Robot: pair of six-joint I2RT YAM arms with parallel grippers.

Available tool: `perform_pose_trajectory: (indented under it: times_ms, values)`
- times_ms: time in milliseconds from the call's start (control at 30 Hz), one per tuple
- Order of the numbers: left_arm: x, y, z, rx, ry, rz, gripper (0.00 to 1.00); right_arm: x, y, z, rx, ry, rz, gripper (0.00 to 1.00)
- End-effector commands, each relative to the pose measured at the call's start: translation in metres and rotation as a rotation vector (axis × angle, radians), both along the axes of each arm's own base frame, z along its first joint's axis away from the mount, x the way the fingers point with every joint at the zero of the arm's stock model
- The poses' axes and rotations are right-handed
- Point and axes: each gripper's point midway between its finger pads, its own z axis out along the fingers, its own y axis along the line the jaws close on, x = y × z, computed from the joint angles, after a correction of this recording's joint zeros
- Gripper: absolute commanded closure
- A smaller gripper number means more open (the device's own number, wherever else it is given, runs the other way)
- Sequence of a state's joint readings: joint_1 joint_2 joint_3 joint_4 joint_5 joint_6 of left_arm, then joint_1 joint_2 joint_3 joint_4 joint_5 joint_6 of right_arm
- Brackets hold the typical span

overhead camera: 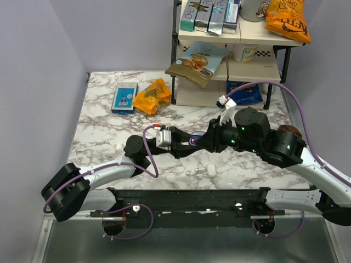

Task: Insert the wireless bluetooth earbuds into the charging case
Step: Pick up the earbud from the charging case.

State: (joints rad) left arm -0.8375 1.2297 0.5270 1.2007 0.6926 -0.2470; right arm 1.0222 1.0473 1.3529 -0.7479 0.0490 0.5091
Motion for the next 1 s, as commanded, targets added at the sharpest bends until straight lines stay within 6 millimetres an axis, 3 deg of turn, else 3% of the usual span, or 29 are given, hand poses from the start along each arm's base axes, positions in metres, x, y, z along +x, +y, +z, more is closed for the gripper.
perform_pose_trajectory:
  times_ms: [0, 167, 433, 633, 967]
  values:
    - [-0.023, 0.001, 0.026, -0.061, -0.142, -0.049, 1.0, 0.014, -0.006, 0.005, -0.008, -0.022, -0.084, 0.66]
    - [-0.025, 0.0, 0.025, -0.055, -0.143, -0.048, 1.0, 0.016, -0.006, 0.006, -0.007, -0.022, -0.095, 0.7]
    - [-0.025, -0.002, 0.025, -0.058, -0.127, -0.044, 1.0, 0.017, -0.005, 0.0, -0.017, -0.027, -0.092, 0.86]
    - [-0.016, -0.004, 0.029, -0.065, -0.052, -0.02, 1.0, 0.017, -0.006, 0.009, 0.011, -0.062, -0.083, 0.99]
    - [-0.003, -0.011, 0.044, -0.097, 0.083, -0.006, 1.0, 0.018, -0.011, 0.03, 0.068, -0.193, -0.055, 0.99]
